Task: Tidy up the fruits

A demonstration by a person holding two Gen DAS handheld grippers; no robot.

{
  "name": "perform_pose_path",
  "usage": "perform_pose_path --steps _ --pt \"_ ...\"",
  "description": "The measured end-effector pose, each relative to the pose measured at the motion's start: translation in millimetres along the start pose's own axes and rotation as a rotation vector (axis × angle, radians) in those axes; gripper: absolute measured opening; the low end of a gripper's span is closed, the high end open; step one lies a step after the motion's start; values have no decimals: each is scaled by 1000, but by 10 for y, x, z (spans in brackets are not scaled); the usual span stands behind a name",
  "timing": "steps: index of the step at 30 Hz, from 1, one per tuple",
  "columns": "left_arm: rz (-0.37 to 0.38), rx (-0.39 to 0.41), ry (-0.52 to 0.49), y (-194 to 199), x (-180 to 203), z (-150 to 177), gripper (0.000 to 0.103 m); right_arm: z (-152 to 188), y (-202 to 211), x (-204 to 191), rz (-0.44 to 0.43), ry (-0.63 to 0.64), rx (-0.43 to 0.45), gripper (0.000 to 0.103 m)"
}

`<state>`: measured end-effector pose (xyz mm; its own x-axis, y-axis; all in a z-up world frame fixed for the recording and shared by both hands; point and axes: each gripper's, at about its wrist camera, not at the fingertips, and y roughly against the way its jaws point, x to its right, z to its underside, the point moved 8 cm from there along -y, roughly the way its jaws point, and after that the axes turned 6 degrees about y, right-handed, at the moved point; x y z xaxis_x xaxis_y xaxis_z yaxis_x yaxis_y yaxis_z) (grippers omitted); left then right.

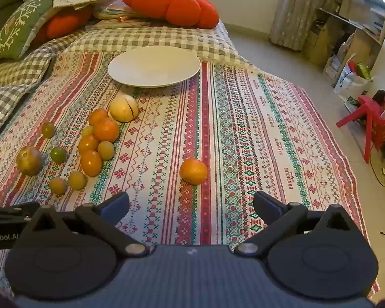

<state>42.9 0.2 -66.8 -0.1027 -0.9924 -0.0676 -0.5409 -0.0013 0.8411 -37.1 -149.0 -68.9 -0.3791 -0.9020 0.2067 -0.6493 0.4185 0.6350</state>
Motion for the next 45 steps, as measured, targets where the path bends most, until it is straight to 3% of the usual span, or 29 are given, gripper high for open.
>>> perform_pose_path --steps 45 --pt "10 7 -8 40 34 24 87 -21 -20 -115 -4 35 6 103"
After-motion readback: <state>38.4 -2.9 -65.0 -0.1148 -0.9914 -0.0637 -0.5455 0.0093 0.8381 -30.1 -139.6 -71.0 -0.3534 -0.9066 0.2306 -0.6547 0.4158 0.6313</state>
